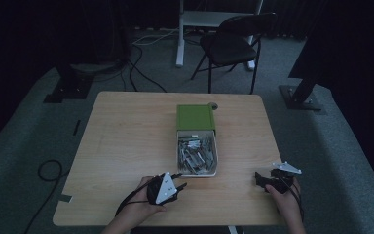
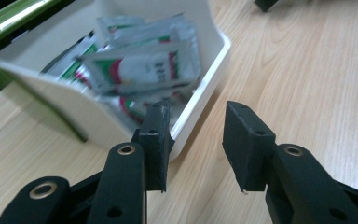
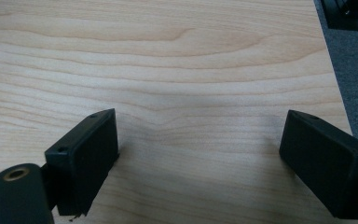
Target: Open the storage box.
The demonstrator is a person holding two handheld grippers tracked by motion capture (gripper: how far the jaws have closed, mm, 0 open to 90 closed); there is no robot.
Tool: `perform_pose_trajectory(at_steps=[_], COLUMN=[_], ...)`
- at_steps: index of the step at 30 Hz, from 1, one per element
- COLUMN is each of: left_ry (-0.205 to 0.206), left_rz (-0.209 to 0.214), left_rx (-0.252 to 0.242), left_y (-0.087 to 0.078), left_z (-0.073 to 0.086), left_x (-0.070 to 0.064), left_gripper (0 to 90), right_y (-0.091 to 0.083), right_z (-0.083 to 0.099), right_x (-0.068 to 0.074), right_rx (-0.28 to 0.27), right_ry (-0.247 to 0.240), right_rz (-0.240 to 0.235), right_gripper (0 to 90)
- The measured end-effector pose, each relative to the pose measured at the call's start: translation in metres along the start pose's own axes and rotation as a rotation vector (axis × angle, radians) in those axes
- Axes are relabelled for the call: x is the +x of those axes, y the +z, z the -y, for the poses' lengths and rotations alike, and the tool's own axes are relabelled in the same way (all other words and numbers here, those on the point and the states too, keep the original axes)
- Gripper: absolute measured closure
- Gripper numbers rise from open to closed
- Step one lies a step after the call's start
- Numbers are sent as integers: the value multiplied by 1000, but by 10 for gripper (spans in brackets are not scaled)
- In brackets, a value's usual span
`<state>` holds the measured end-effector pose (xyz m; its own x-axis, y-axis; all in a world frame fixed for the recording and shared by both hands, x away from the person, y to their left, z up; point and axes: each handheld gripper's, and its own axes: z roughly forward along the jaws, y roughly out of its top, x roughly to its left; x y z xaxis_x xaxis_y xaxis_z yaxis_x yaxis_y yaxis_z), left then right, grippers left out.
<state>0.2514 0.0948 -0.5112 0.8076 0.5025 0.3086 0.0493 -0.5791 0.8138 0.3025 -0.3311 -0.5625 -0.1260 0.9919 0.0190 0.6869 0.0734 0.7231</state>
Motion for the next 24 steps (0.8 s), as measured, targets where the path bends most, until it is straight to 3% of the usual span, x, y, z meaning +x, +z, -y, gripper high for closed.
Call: perform_pose_trajectory(at_steps=[12,24], left_ry=[-98,-210], left_rz=[-65,-160], left_rx=[30,10], left_y=[-13,-23], left_z=[27,49], left_x=[18,44], left_gripper=[614,614], right_y=[0,0], right_z=[0,0], right_x=[0,0], right_rx=[1,0], right_ry=[0,-1], right_rz=[0,0], right_gripper=[111,111])
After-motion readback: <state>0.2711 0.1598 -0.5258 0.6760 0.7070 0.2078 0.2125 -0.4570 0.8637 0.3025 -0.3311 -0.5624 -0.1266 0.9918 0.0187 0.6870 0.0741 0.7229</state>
